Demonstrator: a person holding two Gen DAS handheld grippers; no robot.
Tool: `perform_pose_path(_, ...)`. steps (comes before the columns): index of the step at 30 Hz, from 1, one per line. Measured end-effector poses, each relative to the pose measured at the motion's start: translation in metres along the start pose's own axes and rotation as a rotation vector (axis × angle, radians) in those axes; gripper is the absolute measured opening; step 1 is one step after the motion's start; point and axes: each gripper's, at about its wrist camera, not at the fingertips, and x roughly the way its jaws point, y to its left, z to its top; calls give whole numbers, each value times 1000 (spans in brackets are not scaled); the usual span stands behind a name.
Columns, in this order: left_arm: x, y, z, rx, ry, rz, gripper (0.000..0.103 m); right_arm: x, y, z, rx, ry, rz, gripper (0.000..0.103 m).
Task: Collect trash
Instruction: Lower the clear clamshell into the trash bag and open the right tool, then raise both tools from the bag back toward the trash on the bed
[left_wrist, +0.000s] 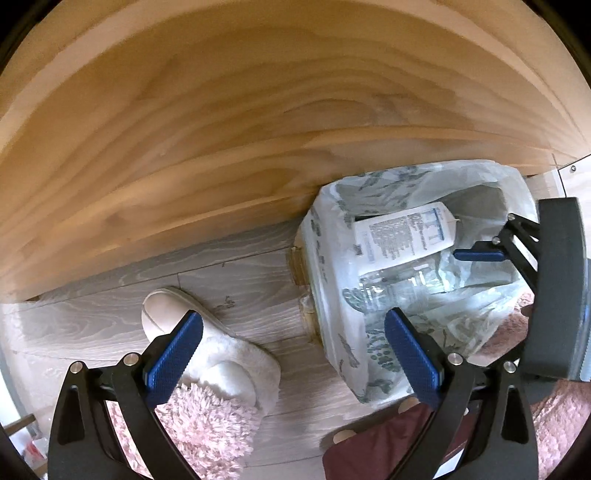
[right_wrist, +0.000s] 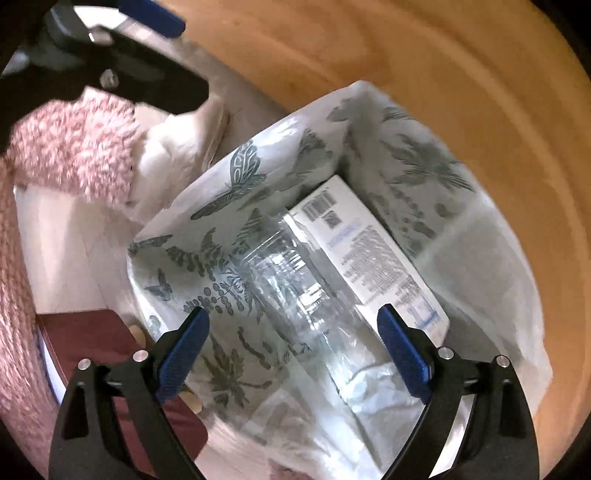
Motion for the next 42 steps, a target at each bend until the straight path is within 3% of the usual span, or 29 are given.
perform_pose_path(8,-21,-13,-4,22,-70,-7,95,-26,-2,-27,113,-45,-102,94)
perform_pose_path(23,-31,-25,-12,8,-153,-64,95,-48,-7,-57,284,-122,-223,95)
perform_pose_path(29,-49,-26,-15,-24,-213,-133,95,-83,-14,-65,369,-229,-288,95)
perform_pose_path(33,-72,-27,-22,-42,-300,-176,95,-114,-20,-74,443,-328,-328,95)
perform_pose_path(42,-117,-37,-31,-6,-491,-189,95,-174,-38,-104,639,-547,-384,95)
